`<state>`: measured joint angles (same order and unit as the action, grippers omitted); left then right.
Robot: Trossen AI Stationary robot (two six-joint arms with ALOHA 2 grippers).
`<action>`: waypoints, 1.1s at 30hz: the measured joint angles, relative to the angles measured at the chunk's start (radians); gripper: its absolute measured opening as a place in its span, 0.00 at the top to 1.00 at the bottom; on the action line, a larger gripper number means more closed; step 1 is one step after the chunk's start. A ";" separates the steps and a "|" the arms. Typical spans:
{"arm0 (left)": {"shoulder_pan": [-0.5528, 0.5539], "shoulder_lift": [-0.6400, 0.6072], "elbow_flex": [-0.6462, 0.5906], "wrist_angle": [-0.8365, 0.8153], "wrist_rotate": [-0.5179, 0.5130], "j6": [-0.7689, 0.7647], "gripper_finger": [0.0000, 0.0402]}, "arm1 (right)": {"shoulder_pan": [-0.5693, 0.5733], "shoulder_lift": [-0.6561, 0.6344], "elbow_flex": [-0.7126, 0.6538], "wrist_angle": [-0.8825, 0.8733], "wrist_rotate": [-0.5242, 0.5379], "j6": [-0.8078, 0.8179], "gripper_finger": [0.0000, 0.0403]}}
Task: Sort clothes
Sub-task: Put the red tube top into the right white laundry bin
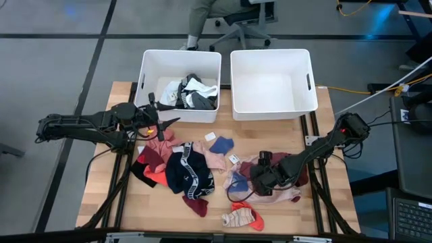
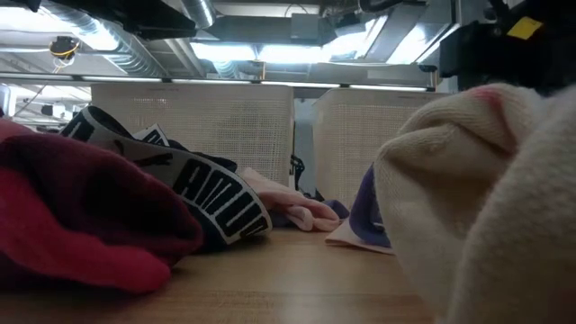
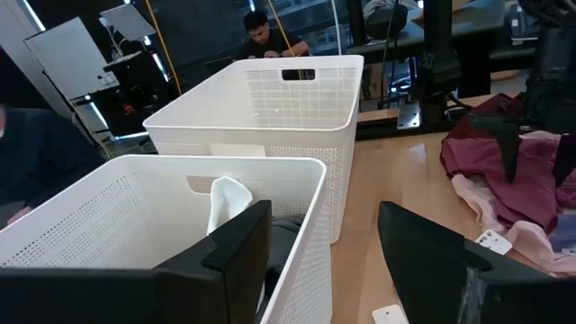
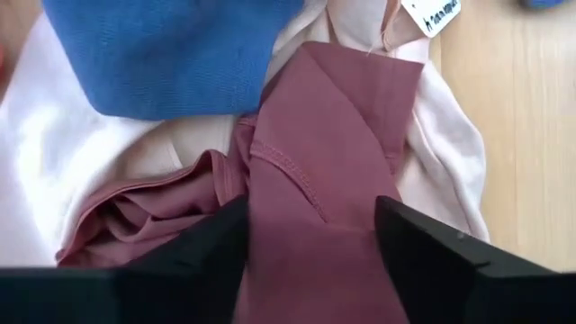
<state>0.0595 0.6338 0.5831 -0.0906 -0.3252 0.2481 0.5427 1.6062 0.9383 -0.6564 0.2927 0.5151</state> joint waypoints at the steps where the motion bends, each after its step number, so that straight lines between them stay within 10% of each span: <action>1: 0.000 0.000 0.000 0.000 0.000 -0.001 0.52 | 0.000 0.000 0.000 0.001 -0.005 -0.001 0.45; 11: 0.000 0.000 0.000 0.000 0.000 -0.002 0.52 | 0.000 0.001 0.018 -0.030 -0.022 -0.038 0.97; 33: 0.000 0.000 0.000 -0.004 0.000 -0.002 0.52 | -0.002 -0.202 0.481 -0.478 0.441 -0.078 0.98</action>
<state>0.0593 0.6338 0.5831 -0.0944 -0.3252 0.2459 0.5404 1.4045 1.4193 -1.1344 0.7332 0.4371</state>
